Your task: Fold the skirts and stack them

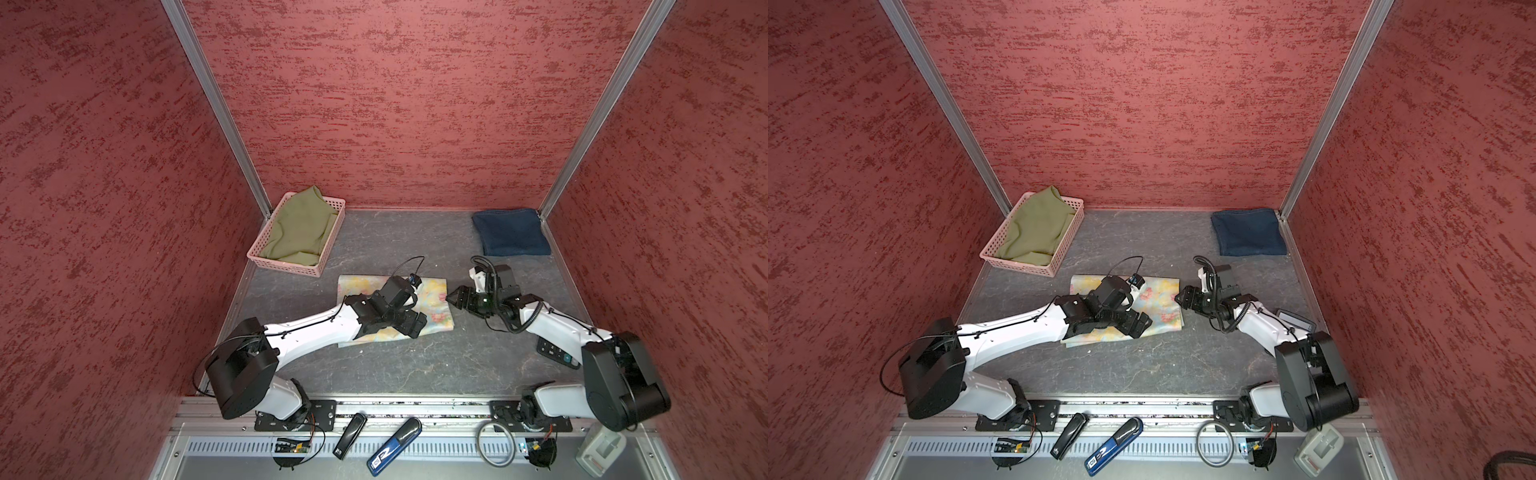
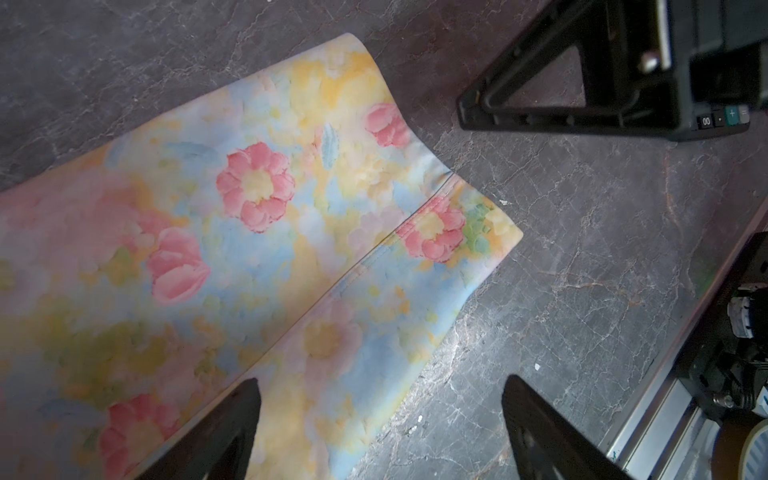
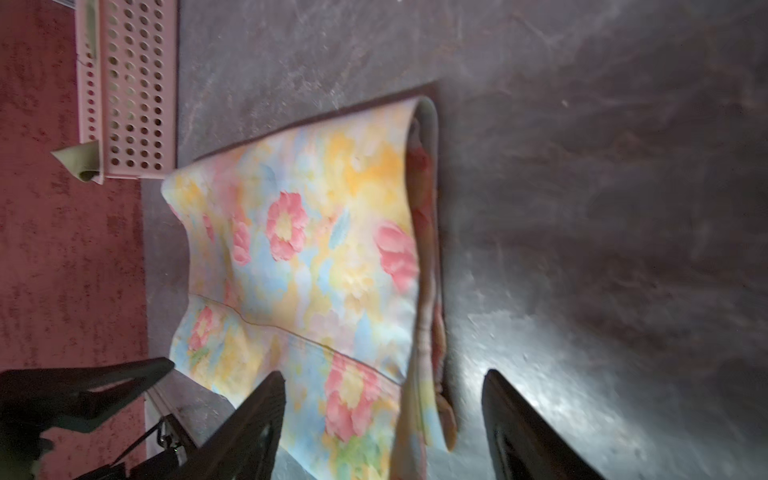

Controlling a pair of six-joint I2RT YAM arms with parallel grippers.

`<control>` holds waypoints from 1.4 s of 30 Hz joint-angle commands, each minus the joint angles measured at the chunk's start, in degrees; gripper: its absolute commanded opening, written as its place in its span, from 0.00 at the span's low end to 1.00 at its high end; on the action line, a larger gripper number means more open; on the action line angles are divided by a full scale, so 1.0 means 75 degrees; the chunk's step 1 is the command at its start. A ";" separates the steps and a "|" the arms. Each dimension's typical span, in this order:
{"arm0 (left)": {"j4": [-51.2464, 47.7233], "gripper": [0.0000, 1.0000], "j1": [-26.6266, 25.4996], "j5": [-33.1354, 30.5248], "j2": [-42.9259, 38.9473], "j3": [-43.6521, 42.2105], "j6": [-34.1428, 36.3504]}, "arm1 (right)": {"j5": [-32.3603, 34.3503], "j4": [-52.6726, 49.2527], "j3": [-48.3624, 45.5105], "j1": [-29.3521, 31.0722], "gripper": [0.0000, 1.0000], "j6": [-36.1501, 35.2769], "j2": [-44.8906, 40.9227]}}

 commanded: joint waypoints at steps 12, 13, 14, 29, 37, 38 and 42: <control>0.0278 0.95 -0.1341 -0.1509 0.0536 0.0358 0.1800 | -0.0760 0.0893 -0.0801 -0.0595 0.73 0.0517 -0.0570; 0.0293 0.94 -0.1482 -0.1709 0.0789 0.0485 0.1940 | -0.0777 0.0867 -0.0876 -0.0701 0.73 0.0548 -0.0685; 0.0307 0.91 -0.1614 -0.1858 0.1072 0.0644 0.2107 | -0.0822 0.0864 -0.0958 -0.0849 0.73 0.0600 -0.0816; 0.1054 0.81 -0.2272 -0.3369 0.3413 0.2153 0.3846 | -0.1519 0.1171 -0.1673 -0.2148 0.73 0.0719 -0.1324; 0.1463 0.39 -0.2306 -0.3519 0.3559 0.2000 0.3860 | -0.1544 0.1172 -0.1408 -0.2249 0.73 0.0649 -0.1239; 0.1518 0.31 -0.2265 -0.3506 0.3508 0.1984 0.3845 | -0.1542 0.1174 -0.1363 -0.2243 0.73 0.0633 -0.1230; 0.1634 0.11 -0.1975 -0.3436 0.3232 0.1940 0.3670 | -0.1493 0.1044 -0.1154 -0.2233 0.73 0.0471 -0.1256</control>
